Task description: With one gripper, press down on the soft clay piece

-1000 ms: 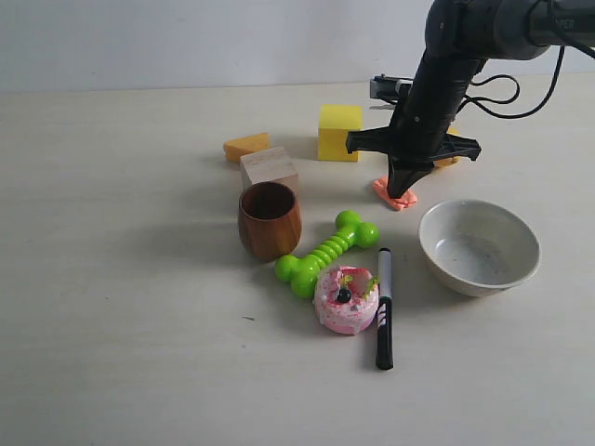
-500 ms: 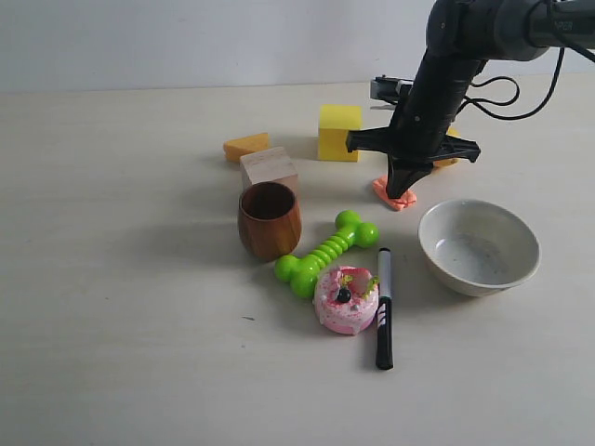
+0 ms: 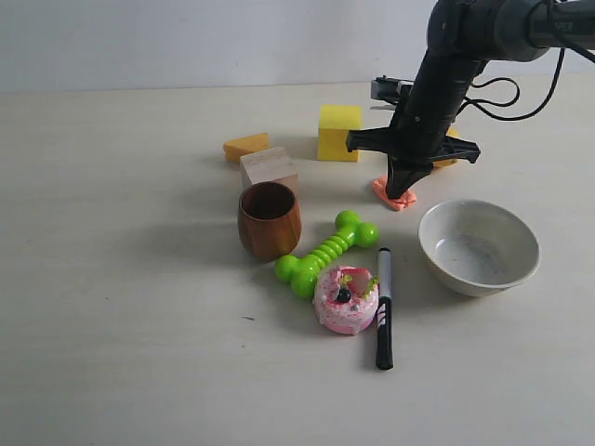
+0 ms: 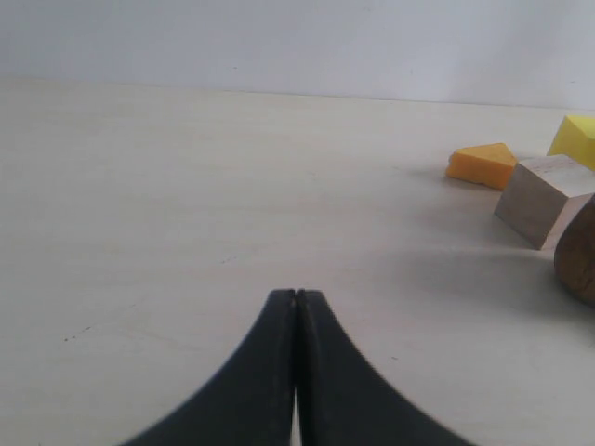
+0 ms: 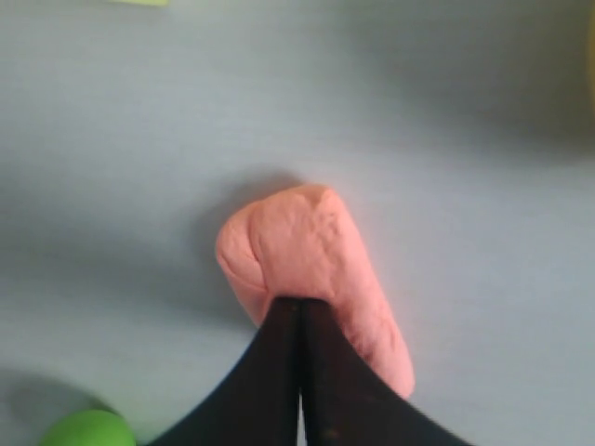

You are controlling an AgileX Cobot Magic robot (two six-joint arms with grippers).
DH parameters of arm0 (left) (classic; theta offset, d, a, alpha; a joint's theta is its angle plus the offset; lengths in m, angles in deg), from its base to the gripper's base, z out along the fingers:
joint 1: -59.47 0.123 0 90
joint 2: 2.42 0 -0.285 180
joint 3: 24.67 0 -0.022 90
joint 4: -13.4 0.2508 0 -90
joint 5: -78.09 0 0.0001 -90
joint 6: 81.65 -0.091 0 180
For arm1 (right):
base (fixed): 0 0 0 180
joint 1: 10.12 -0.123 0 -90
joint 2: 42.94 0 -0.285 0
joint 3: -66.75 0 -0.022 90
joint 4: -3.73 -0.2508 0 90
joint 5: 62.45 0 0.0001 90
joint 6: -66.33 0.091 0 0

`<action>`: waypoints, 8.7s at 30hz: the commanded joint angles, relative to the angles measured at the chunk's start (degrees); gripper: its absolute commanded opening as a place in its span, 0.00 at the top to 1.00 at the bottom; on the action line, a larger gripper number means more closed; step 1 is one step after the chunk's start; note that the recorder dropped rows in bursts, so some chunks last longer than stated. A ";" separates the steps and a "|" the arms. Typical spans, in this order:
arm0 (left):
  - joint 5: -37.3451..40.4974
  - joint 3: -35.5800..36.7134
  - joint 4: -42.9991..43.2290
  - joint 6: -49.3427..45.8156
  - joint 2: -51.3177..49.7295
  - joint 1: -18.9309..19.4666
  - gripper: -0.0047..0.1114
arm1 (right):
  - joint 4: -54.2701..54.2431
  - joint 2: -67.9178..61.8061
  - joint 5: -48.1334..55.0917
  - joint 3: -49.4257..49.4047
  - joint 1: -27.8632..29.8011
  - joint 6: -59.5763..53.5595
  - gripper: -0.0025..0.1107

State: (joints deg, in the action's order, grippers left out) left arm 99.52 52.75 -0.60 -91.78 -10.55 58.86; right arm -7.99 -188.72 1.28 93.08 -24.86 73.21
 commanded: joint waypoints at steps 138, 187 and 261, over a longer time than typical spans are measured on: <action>-0.54 -0.20 -0.20 -0.21 0.34 0.21 0.96 | -2.08 17.60 -7.06 -4.15 -0.65 -8.96 0.98; -0.54 -0.20 -0.20 -0.21 0.34 0.21 0.96 | 19.59 88.31 -29.54 -50.73 18.93 5.50 0.98; -0.54 -0.20 -0.09 -0.21 0.34 0.21 0.96 | 7.66 137.99 -44.60 -103.54 20.72 -10.54 0.98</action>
State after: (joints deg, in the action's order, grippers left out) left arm 99.52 52.75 -0.60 -91.78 -10.55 58.86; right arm -0.44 -51.05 -43.86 -10.18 -4.11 63.34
